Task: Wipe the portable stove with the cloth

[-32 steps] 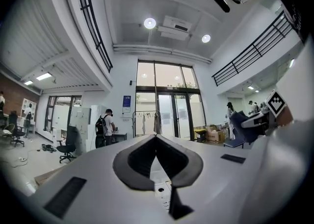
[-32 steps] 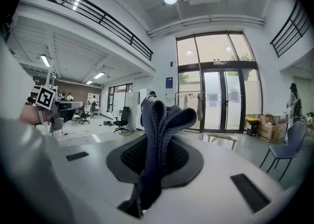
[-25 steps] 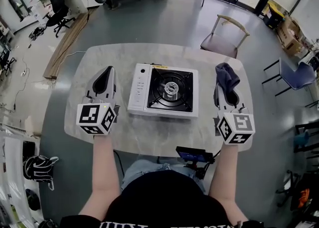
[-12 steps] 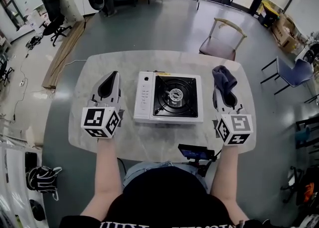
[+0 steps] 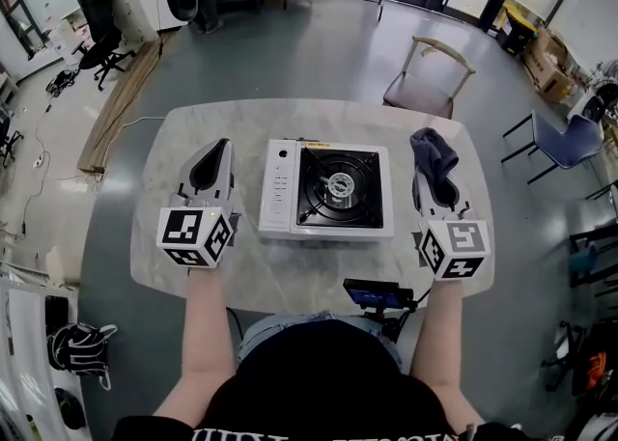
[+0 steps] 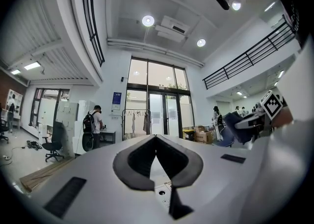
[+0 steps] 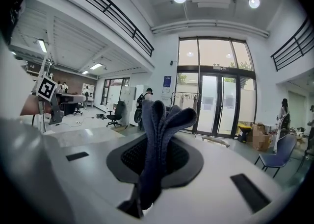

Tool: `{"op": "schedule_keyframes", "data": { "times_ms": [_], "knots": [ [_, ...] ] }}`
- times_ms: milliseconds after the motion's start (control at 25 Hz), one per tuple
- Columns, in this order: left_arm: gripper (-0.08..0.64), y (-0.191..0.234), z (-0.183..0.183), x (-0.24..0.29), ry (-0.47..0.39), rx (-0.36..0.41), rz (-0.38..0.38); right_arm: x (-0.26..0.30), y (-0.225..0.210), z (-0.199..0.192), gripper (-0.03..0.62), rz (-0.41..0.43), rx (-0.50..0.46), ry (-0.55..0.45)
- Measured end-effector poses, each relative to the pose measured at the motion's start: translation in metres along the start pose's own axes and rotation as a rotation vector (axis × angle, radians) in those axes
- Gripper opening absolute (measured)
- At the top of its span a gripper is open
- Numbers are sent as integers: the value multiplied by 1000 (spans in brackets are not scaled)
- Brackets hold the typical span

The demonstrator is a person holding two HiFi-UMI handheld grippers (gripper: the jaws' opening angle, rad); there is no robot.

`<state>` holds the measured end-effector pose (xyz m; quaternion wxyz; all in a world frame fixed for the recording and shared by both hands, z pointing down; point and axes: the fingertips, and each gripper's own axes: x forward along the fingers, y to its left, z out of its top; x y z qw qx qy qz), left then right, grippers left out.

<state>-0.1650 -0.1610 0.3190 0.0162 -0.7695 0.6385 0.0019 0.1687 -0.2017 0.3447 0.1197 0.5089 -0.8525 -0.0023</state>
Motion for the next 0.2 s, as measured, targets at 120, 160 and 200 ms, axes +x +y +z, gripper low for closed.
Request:
{"op": "schedule_keyframes", "data": {
  "times_ms": [120,160,200],
  "knots": [
    [11,1,1,-1,-1,0,0,0,1,0,63,3,-5,0],
    [11,1,1,-2,-1,1,-1,-1,2,1,63,5,-7,1],
    [11,1,1,-3,-1,1,-1,-1,2,1,63,6,-9,1]
  ]
}}
